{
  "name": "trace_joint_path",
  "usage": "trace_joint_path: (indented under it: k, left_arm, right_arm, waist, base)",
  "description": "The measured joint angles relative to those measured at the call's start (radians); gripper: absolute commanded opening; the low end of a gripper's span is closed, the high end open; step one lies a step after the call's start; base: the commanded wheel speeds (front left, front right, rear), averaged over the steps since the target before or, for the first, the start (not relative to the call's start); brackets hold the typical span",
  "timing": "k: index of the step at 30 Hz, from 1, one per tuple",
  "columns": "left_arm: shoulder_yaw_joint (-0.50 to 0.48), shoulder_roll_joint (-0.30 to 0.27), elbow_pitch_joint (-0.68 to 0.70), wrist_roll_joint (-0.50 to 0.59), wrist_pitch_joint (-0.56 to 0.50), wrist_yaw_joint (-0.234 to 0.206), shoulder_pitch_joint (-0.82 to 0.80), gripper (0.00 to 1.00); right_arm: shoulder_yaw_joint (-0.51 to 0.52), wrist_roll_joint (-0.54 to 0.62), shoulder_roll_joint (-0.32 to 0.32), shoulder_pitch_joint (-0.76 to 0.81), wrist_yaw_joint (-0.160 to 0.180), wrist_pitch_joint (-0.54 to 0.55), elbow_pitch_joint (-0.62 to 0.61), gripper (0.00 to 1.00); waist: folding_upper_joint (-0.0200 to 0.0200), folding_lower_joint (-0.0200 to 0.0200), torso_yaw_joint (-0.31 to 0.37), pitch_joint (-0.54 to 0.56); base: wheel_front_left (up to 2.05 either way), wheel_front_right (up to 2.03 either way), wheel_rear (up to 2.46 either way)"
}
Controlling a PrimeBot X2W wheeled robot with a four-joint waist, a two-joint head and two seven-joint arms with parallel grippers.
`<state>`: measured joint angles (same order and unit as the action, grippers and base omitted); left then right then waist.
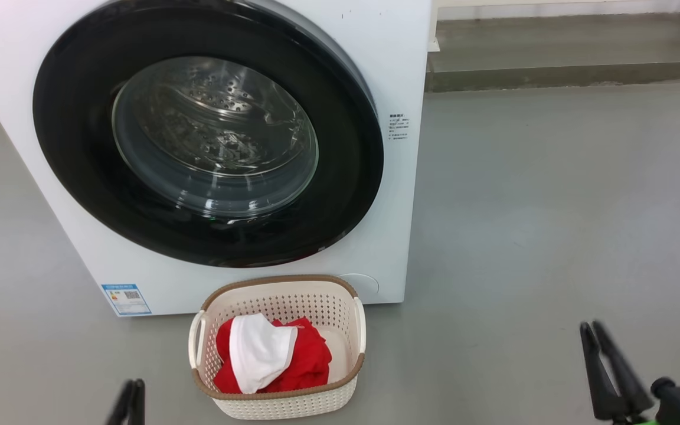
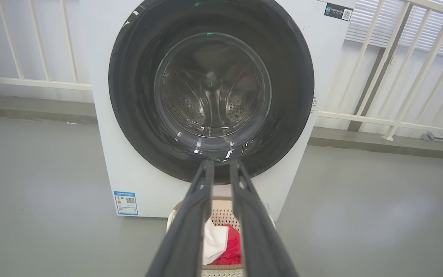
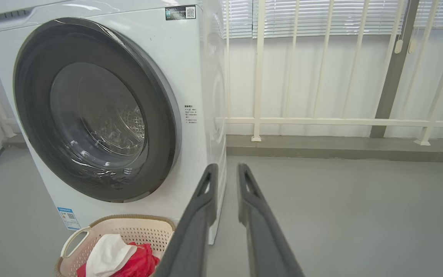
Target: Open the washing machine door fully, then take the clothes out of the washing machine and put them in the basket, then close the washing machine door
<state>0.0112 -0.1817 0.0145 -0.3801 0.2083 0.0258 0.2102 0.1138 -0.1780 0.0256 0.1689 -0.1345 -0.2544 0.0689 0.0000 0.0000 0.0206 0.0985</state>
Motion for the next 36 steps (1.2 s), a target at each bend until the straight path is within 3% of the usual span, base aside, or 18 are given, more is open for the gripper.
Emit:
trace_joint_path:
  k: [4, 36]
  left_arm:
    - [0.012, 0.026, -0.042, -0.010, -0.004, 0.000, 0.000, 0.00]
    - [-0.010, 0.051, -0.104, -0.319, -0.085, 0.019, -0.039, 0.00]
  right_arm:
    - [-0.002, -0.010, -0.011, 0.023, 0.000, 0.006, 0.046, 0.00]
    - [0.001, -0.369, -0.010, -0.015, 0.000, 0.099, 0.083, 0.00]
  waist:
    - [0.0001, 0.0000, 0.000, -0.001]
    - [0.0000, 0.0001, -0.005, -0.027]
  base:
    - [0.00, 0.00, 0.00]
    - [0.00, 0.00, 0.00]
